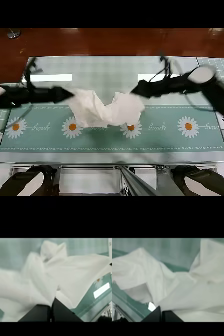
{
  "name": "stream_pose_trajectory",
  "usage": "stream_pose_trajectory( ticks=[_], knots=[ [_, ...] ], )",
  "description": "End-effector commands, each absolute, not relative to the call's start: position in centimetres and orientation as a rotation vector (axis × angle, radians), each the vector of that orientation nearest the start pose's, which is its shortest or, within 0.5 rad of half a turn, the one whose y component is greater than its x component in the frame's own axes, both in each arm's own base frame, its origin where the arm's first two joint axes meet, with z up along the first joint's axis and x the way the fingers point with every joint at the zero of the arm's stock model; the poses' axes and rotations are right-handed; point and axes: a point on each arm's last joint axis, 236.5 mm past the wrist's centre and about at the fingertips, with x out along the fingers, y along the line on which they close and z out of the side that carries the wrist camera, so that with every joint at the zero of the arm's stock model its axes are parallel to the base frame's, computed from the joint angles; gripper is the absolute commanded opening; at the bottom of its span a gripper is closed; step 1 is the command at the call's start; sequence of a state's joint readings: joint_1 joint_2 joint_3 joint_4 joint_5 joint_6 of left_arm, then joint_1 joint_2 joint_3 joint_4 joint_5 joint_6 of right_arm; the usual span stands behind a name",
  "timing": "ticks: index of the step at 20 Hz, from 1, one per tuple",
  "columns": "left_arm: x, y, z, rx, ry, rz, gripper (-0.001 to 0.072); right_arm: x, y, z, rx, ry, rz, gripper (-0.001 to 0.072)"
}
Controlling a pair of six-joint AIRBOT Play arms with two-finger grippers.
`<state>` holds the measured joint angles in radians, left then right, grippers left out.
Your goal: Fold the shirts.
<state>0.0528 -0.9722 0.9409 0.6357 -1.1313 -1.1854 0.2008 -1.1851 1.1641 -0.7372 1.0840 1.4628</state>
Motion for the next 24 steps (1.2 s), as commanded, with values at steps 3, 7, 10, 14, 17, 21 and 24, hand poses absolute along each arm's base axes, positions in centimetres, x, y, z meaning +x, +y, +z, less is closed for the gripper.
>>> stream_pose_trajectory(
  ticks=[3, 7, 10, 14, 17, 21, 24],
  knots=[
    [35.9, -11.4, 37.9, -0.346, 0.344, -0.618, 0.0027, 35.1, 16.9, 35.9, 0.314, 0.546, 0.647, 0.0024],
    [30.1, -8.6, 48.6, -0.201, 0.093, -0.516, 0.0028, 26.4, 14.5, 46.0, 0.174, 0.265, 0.606, 0.0024],
    [25.2, -6.5, 51.8, -0.074, -0.017, -0.338, 0.0027, 20.4, 11.5, 49.2, 0.125, 0.126, 0.504, 0.0024],
    [19.4, -6.5, 52.0, 0.061, -0.048, -0.193, 0.0028, 14.9, 8.3, 48.7, 0.11, 0.114, 0.38, 0.0024],
    [16.7, -5.8, 51.8, 0.121, -0.058, -0.131, 0.0028, 13.2, 7.2, 44.4, 0.094, 0.288, 0.332, 0.0024],
    [17.5, -6.3, 48.6, 0.066, 0.062, -0.226, 0.0028, 13.5, 7.2, 40.3, 0.115, 0.458, 0.319, 0.0024],
    [22.0, -6.3, 41.5, -0.023, 0.277, -0.273, 0.0027, 16.4, 7.5, 35.6, 0.132, 0.606, 0.311, 0.0025]
  ],
)
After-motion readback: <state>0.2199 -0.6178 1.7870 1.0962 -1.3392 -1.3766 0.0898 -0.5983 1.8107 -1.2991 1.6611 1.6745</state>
